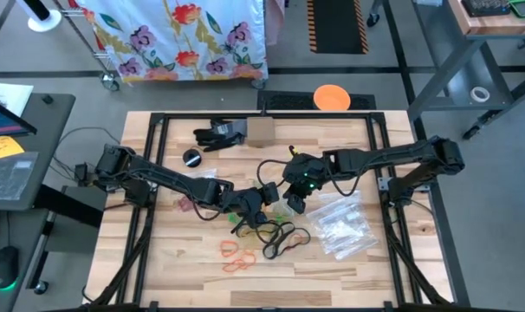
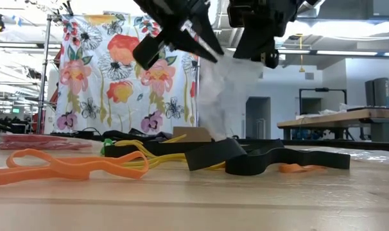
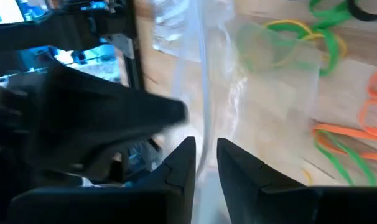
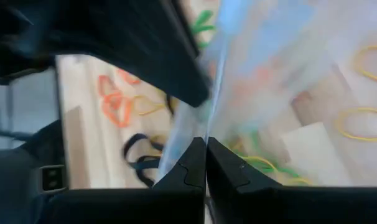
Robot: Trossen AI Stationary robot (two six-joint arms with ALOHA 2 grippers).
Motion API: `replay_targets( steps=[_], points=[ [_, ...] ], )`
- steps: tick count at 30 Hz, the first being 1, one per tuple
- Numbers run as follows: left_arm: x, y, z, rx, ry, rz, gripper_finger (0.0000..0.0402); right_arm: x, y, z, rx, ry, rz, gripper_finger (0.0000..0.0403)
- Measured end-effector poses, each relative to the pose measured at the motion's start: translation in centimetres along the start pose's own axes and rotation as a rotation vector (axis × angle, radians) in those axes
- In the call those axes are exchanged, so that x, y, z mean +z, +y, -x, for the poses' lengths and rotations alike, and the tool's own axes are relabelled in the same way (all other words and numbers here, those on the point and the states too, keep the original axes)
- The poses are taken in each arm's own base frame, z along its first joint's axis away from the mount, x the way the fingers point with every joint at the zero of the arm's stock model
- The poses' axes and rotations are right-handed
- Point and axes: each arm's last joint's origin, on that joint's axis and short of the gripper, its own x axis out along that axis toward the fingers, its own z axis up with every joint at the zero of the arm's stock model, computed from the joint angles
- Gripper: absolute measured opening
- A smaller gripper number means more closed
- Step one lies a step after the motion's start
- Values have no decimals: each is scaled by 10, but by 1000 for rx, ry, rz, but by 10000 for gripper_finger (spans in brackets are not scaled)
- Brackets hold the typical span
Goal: Sort rubber bands
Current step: Open the transparent zip bag
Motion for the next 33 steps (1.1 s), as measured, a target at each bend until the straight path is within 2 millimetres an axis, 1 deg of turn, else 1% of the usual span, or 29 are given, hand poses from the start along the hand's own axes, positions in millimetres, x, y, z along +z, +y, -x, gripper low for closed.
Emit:
replay_targets(
  steps=[4, 10, 20, 25, 28, 31, 33],
  points=[
    [0, -2, -2, -13, 13, -8, 59, -1, -1, 0, -20, 4, 27, 0],
    [0, -3, -2, -21, -11, -13, 59, -1, 0, 0, 11, 20, 82, 0],
    [-1, -4, -2, -31, -5, -30, 59, -6, 5, 0, 116, 90, 90, 0],
    [0, -3, -2, -22, -14, -71, 58, -6, 8, 0, 138, 82, 100, 0],
    [0, -1, -2, -7, -17, -66, 44, -4, 10, -1, 151, 62, 109, 0],
    [3, -1, 0, -1, -24, -61, 10, -4, 10, -1, 153, 60, 109, 0],
    [6, -1, 1, 5, -27, -48, 4, -4, 10, -1, 152, 60, 108, 0]
  ],
)
